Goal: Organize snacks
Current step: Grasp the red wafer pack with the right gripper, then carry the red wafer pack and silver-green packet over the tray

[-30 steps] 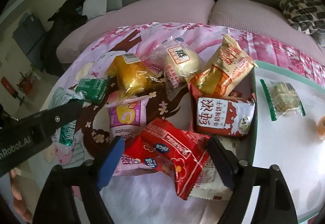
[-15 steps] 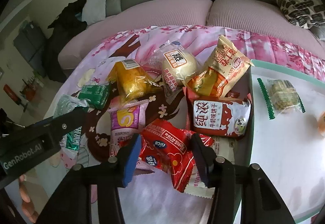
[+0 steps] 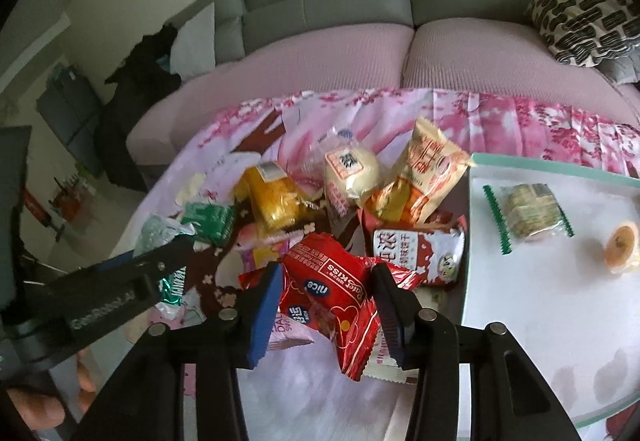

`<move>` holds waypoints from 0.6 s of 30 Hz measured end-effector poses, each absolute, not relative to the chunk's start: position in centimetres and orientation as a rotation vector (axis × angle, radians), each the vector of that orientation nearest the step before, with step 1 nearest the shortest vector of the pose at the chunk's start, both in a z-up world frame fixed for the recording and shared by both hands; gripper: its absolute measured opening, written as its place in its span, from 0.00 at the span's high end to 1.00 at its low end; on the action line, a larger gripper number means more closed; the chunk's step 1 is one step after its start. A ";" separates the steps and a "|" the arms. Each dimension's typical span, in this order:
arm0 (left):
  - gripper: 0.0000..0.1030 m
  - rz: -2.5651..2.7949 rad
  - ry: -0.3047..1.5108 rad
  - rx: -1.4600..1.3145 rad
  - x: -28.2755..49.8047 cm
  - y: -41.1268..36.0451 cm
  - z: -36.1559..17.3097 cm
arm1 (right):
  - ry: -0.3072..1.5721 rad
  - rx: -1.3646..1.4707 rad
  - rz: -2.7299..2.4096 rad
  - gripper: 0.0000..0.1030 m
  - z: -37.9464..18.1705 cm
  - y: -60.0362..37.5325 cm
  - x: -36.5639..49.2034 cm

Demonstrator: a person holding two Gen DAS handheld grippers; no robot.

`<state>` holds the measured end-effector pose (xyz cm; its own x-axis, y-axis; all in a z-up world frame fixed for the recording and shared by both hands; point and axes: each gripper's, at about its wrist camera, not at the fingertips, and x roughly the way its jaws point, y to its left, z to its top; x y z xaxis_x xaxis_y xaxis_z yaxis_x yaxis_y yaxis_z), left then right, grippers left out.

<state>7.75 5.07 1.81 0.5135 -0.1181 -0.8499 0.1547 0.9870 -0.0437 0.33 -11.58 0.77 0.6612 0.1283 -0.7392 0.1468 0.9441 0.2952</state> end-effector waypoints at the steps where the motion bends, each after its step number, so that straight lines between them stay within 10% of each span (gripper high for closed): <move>1: 0.46 -0.165 1.012 0.039 7.6 5.0 2.0 | 0.847 0.348 -0.015 0.53 1.0 -11.7 0.2; 18: 0.46 -0.363 0.918 0.146 4.1 -3.2 4.8 | 0.781 0.508 -0.486 0.52 2.5 -24.9 -6.6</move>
<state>4.06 -3.24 4.75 0.5523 -0.2435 -0.7973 0.3672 0.9297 -0.0296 -6.60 -24.91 2.55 0.6140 -0.2206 -0.7578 0.5827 0.7744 0.2466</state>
